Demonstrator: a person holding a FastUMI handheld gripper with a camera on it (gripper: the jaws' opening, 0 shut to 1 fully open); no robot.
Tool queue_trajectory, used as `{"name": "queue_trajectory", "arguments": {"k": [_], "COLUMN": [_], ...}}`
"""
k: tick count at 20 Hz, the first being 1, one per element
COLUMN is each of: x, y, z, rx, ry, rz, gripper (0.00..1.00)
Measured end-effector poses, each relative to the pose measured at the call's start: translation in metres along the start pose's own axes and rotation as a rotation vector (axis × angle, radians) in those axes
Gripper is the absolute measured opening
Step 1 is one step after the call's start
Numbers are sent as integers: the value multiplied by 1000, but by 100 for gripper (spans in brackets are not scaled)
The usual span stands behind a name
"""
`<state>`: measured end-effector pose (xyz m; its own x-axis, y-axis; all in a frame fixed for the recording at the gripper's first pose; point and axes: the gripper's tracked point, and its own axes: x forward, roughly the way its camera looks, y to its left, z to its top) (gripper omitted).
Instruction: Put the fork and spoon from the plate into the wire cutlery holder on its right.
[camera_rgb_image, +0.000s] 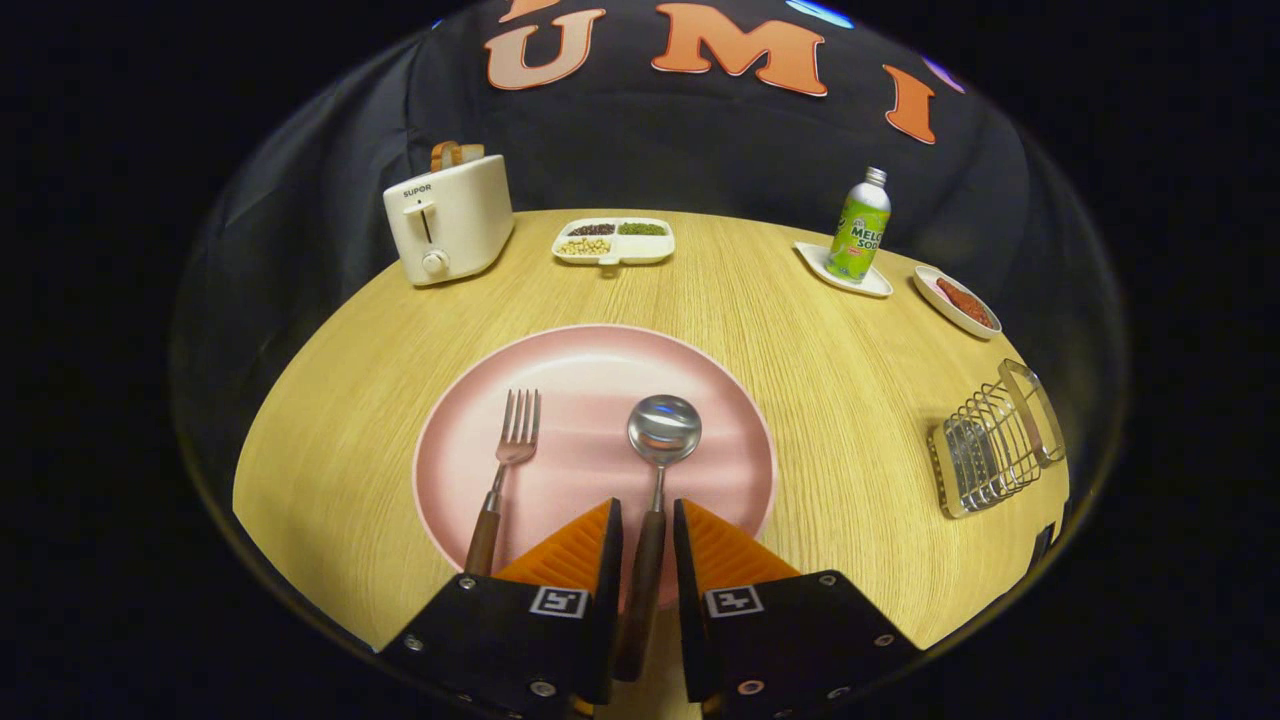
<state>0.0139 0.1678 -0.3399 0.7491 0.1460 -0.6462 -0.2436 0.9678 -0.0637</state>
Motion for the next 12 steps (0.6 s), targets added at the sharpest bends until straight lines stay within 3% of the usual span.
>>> {"name": "queue_trajectory", "arguments": {"k": [2, 4, 12], "x": [0, -6, -42], "y": [-7, -5, -34], "z": [4, 5, 40], "rx": [11, 26, 76], "ry": [-13, 1, -28], "rz": [-21, -11, 13], "gripper": [11, 5, 5]}}
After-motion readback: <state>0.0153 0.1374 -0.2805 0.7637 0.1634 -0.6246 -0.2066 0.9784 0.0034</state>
